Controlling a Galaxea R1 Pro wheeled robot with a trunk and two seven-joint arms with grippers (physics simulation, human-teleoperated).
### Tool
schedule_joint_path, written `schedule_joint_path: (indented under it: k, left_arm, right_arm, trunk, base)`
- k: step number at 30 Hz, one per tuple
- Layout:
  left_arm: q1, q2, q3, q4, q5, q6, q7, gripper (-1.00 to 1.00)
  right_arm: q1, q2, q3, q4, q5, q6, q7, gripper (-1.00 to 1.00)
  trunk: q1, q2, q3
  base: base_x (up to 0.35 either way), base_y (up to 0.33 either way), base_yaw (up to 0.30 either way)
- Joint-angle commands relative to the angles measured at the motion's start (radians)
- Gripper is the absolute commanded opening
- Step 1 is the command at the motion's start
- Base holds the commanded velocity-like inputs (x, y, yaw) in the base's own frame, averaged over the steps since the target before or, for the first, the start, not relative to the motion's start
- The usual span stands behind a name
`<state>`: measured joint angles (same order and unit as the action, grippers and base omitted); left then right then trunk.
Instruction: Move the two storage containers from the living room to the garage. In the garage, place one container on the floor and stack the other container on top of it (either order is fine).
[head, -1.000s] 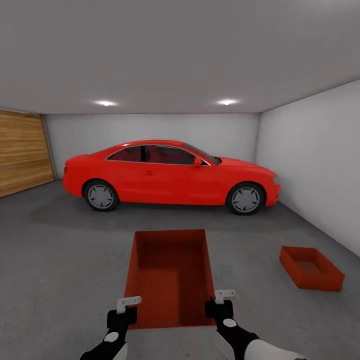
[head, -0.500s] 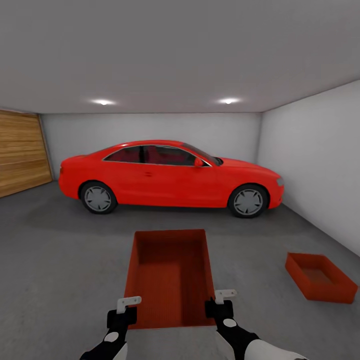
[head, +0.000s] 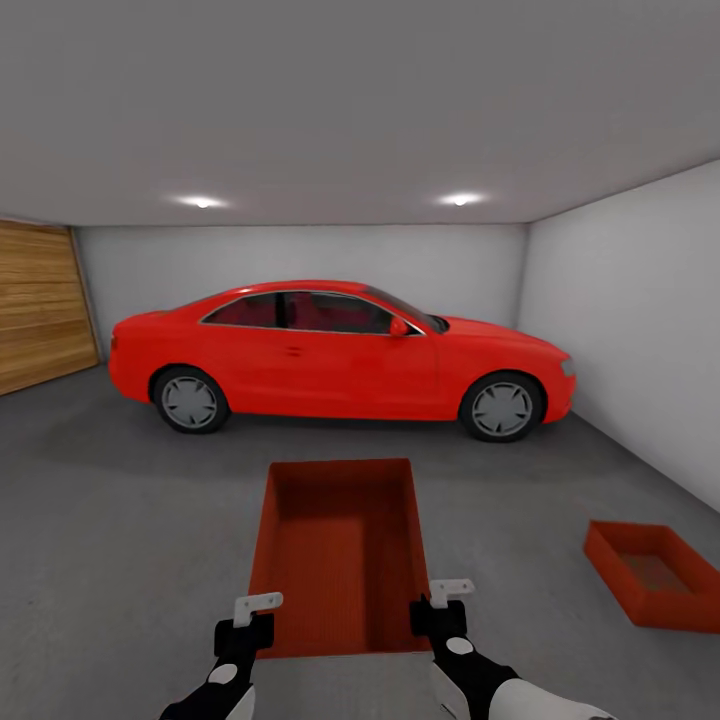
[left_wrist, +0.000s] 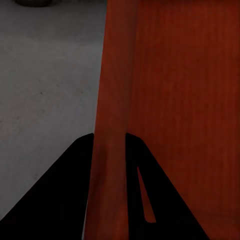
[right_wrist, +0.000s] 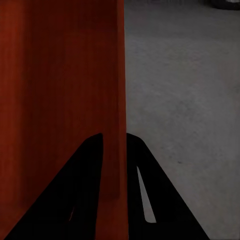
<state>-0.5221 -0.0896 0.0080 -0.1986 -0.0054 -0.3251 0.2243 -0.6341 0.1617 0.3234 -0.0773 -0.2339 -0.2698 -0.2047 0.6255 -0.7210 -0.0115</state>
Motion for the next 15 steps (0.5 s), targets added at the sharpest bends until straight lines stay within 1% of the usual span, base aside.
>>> schedule_joint_path:
  k: [1,15]
  left_arm:
    - [-0.001,-0.001,0.009,0.004,0.009,-0.005,0.009,-1.00]
    - [0.000,-0.001,0.009,0.004,0.010,-0.005,0.008,-1.00]
  right_arm:
    - [-0.001,0.001,-0.012,-0.014,0.000,-0.003,0.002,-1.00]
    - [-0.001,0.001,-0.012,-0.015,0.000,-0.003,0.003,-1.00]
  trunk:
    - [0.001,-0.001,-0.001]
    - [0.001,-0.001,-0.001]
  base:
    - [0.322,0.000,0.000]
    - [0.321,0.000,0.000]
